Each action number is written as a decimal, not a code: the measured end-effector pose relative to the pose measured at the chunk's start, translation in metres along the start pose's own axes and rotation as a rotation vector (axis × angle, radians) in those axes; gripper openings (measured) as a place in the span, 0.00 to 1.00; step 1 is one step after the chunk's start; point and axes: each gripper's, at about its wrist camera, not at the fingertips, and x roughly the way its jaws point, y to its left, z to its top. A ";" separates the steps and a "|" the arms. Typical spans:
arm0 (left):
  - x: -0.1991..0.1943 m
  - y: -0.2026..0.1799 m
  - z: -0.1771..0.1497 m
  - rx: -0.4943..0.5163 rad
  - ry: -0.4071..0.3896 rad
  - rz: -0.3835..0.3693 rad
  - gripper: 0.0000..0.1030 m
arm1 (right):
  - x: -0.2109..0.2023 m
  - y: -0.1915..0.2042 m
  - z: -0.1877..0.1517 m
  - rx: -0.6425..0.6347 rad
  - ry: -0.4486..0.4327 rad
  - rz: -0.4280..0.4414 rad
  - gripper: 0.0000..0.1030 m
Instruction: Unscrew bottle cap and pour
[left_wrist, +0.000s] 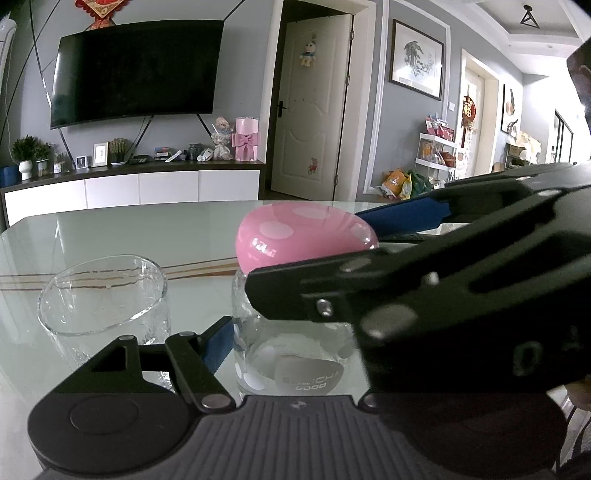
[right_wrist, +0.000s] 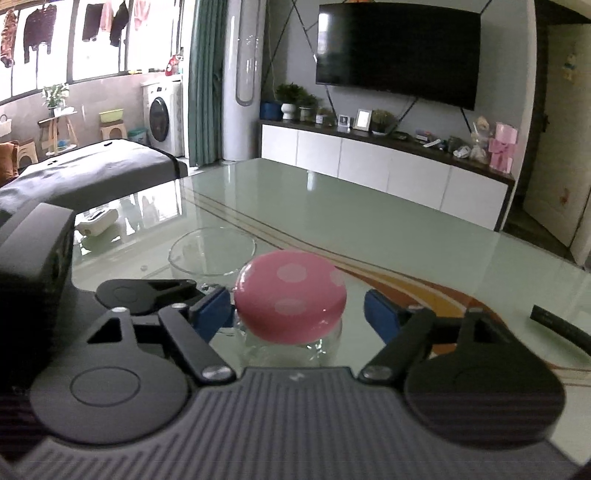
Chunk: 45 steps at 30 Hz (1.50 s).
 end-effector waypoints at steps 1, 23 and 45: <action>0.000 0.000 -0.001 0.000 0.000 0.000 0.75 | 0.000 0.000 0.000 0.001 0.000 0.001 0.77; -0.002 0.000 -0.003 0.001 0.000 -0.001 0.75 | -0.004 0.013 -0.005 -0.034 0.002 0.017 0.63; -0.003 -0.002 -0.003 0.001 0.001 0.000 0.75 | -0.004 -0.003 0.004 -0.097 0.023 0.139 0.63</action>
